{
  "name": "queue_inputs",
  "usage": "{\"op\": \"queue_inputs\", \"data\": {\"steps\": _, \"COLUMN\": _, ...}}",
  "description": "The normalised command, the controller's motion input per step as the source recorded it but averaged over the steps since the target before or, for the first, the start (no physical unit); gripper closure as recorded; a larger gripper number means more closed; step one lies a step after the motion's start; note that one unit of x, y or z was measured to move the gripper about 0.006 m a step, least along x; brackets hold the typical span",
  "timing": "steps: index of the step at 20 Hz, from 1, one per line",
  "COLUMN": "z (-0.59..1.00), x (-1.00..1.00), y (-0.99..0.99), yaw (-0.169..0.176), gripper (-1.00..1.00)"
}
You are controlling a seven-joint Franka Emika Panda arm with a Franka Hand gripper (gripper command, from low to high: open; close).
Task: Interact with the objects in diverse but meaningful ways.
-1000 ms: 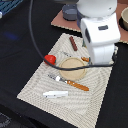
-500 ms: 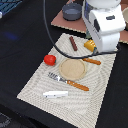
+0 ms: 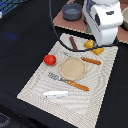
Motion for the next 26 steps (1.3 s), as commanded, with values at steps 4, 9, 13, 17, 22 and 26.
{"op": "queue_inputs", "data": {"steps": 4, "z": -0.19, "x": -0.13, "y": 0.01, "yaw": -0.058, "gripper": -1.0}}
{"op": "queue_inputs", "data": {"steps": 9, "z": -0.03, "x": -0.13, "y": 0.05, "yaw": -0.052, "gripper": -1.0}}
{"op": "queue_inputs", "data": {"steps": 13, "z": -0.3, "x": -0.22, "y": -0.01, "yaw": -0.149, "gripper": -1.0}}
{"op": "queue_inputs", "data": {"steps": 17, "z": -0.19, "x": -0.22, "y": 0.1, "yaw": -0.07, "gripper": -1.0}}
{"op": "queue_inputs", "data": {"steps": 22, "z": -0.23, "x": -0.44, "y": 0.0, "yaw": -0.003, "gripper": -1.0}}
{"op": "queue_inputs", "data": {"steps": 26, "z": -0.14, "x": -0.69, "y": 0.21, "yaw": -0.002, "gripper": -1.0}}
